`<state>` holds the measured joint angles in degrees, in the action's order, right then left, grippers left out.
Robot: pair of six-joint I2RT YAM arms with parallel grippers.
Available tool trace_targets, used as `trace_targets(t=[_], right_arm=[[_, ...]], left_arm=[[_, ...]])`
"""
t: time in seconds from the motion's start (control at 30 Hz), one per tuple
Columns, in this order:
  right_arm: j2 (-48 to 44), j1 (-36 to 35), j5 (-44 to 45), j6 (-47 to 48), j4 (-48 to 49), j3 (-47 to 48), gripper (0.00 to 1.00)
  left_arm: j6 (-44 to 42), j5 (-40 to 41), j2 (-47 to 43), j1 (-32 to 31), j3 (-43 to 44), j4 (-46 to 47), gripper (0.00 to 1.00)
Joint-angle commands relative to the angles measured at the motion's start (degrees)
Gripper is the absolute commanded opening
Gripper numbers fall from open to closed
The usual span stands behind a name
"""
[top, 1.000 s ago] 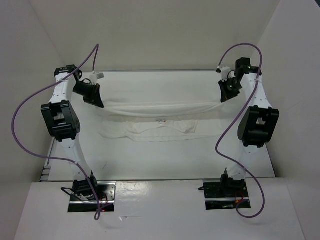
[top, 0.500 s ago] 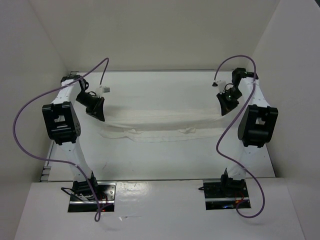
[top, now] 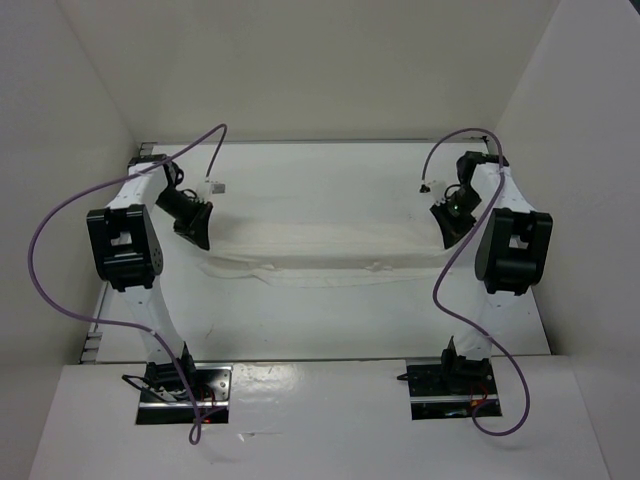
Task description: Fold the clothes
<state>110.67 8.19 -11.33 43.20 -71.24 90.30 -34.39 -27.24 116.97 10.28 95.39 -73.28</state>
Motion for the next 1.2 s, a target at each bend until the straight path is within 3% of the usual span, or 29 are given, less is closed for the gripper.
trace_targets(t=[0.0,0.2,0.3,0.33,0.47,0.53,0.73,0.93,1.1,1.13,1.17], right_arm=[[-2.74,-0.36,3.68,2.15,-3.11,-1.88,0.0],[-3.27,-3.17,6.23,2.68,-3.11,-6.18,0.02],[-3.27,-5.19,9.3,2.68,-3.11,-9.08,0.17],[-3.27,-5.89,10.7,2.68,-2.5,-9.7,0.34],[-2.74,-7.12,11.77,2.68,-3.02,-11.28,0.48],[-2.22,-7.83,13.26,2.68,-3.02,-12.6,0.49],[-2.22,-9.15,16.61,2.68,-3.02,-14.89,0.49],[-2.91,-12.92,16.61,1.45,-3.02,-8.39,0.49],[-3.45,-19.17,8.8,0.22,-3.02,-0.67,0.49],[-2.49,-19.69,4.61,-0.83,-1.63,1.35,0.58],[-1.96,-20.66,2.83,-1.62,-0.49,1.98,0.58]], left_arm=[[-2.35,3.25,-3.5,0.26,-0.99,-0.9,0.0],[-3.48,5.35,-5.95,-0.87,-5.04,-0.9,0.06],[-4.1,10.36,-7.27,-2.37,-8.2,-0.9,0.11],[-4.63,11.94,-7.28,-2.37,-9.69,-0.9,0.13],[-5.25,14.92,-7.81,-4.21,-11.8,-0.38,0.23],[-5.25,17.04,-8.86,-4.92,-13.47,0.76,0.25],[-5.25,23.72,-11.75,-7.82,-17.78,2.0,0.41],[-7.18,25.57,-15.62,-9.57,-17.36,-0.9,0.42],[-5.25,17.51,-15.38,-7.22,-6.65,-0.9,0.42],[-3.33,11.83,-14.32,-6.34,-1.93,-0.9,0.42],[-2.1,8.99,-13.09,-5.72,0.03,-0.9,0.45]])
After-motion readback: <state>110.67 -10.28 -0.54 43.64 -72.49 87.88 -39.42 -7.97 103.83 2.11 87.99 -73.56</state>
